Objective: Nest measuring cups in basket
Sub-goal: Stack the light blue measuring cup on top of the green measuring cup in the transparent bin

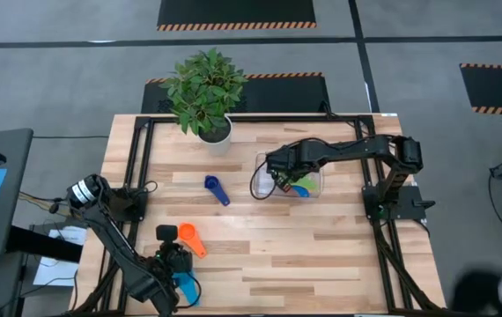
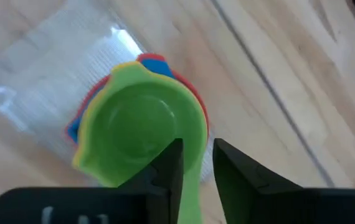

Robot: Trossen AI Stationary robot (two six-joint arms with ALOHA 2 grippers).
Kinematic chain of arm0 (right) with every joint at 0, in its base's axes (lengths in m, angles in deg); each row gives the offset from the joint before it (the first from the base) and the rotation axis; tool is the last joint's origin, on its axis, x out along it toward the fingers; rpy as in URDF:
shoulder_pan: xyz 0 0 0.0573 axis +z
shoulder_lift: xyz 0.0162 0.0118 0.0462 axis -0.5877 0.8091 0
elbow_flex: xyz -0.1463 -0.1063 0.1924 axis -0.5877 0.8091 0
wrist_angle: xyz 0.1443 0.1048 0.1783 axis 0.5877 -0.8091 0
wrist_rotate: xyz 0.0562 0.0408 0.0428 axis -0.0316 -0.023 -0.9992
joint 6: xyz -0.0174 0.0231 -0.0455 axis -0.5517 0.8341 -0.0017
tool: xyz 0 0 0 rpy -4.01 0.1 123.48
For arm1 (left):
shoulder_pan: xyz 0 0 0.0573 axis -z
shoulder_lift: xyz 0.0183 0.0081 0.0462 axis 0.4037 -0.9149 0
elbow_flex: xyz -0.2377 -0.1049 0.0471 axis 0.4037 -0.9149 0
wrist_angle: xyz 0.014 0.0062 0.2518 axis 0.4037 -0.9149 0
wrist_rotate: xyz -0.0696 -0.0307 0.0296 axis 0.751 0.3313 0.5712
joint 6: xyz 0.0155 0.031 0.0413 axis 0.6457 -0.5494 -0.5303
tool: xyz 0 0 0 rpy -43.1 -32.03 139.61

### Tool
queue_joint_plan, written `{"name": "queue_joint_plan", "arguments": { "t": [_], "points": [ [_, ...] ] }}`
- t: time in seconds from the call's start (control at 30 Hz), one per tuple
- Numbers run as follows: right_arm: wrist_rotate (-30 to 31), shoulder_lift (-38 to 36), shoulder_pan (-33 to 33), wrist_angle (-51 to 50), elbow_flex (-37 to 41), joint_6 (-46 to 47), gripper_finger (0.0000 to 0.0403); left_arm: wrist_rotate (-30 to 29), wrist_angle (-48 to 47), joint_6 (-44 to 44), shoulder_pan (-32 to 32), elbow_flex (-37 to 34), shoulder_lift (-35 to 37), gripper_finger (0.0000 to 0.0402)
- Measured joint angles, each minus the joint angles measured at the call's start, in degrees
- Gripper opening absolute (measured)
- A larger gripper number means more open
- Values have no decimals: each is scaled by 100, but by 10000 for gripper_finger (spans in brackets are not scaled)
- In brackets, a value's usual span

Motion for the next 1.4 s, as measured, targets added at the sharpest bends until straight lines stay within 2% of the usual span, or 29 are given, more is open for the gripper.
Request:
{"name": "queue_joint_plan", "arguments": {
  "t": [0.1, 0.23, 0.4, 0.5, 0.63, 0.77, 0.93, 1.2, 1.4],
  "points": [
    [-140, -13, 10, -172, -475, -149, 124, -57, -232, -66, -79, 0, 166, 4],
    [-228, -114, 347, -424, -1448, -597, 128, -451, -473, -173, -202, 2, 445, 4],
    [-1004, -321, 1275, -747, -2454, -750, 117, -699, -506, -660, -287, -10, 831, 4],
    [-1033, -503, 2058, -694, -2581, -489, 113, -723, -312, -1100, -296, -22, 964, 4],
    [-363, -541, 3180, -675, -2573, 474, 111, 34, 561, -1949, -289, -37, 976, 5],
    [453, -349, 4156, -626, -2574, 1748, 111, 992, 1539, -2327, -409, -362, 967, 23],
    [1141, 144, 5150, -396, -2572, 3231, 111, 1305, 1824, -2250, -644, -761, 961, 70],
    [1350, 1017, 5996, 18, -2572, 4736, 111, 2139, 2020, -2186, -877, -920, 882, 139],
    [1350, 1466, 6209, 123, -2570, 5532, 111, 2443, 2646, -2240, -859, -918, 800, 161]
  ]
}}
